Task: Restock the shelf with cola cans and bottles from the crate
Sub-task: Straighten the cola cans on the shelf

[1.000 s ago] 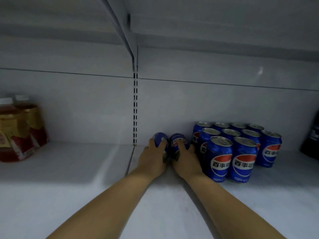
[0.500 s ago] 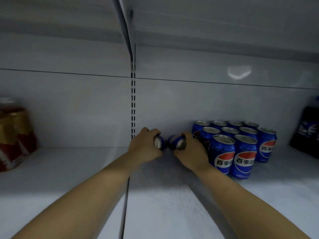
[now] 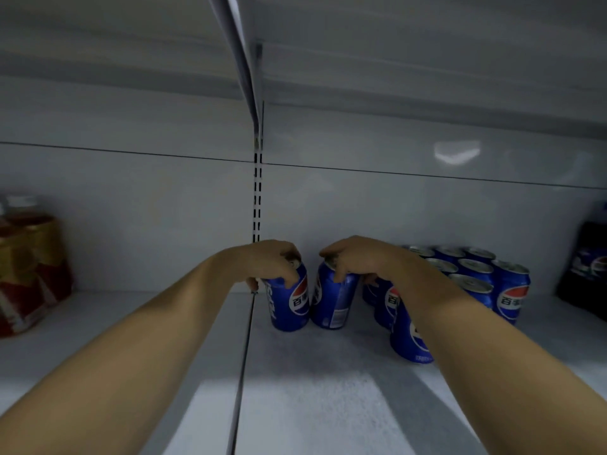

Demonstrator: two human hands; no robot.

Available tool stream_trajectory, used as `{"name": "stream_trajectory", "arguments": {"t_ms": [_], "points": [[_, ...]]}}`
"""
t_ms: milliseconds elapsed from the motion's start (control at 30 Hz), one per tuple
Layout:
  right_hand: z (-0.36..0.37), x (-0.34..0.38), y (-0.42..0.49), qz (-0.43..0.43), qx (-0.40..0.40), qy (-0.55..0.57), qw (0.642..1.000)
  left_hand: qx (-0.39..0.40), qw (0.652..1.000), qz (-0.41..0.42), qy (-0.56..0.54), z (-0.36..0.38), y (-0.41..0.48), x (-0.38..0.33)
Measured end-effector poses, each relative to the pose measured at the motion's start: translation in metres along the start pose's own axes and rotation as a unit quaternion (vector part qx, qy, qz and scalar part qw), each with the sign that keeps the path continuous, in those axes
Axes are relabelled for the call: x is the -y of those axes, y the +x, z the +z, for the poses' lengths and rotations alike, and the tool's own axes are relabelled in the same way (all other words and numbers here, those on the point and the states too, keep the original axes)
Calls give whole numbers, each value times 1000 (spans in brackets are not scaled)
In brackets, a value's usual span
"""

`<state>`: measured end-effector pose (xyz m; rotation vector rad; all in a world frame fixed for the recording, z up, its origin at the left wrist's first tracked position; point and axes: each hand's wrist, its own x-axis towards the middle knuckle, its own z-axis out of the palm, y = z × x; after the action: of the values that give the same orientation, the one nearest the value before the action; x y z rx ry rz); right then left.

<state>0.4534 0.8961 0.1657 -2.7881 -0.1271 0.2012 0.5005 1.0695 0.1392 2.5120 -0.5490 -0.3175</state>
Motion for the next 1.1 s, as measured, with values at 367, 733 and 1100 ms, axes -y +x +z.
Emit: {"name": "stream_trajectory", "arguments": {"t_ms": [367,733,1100], "points": [[64,-30,20,-62,-187,354,914,-204,970,92,-92,46,17,19],[87,-41,9,-76,-182,444,874,-280,918,181,-213,83,-11,42],[118,-35,17,-44,-285,349,892,-318,938,35,-135,107,-3,46]]}}
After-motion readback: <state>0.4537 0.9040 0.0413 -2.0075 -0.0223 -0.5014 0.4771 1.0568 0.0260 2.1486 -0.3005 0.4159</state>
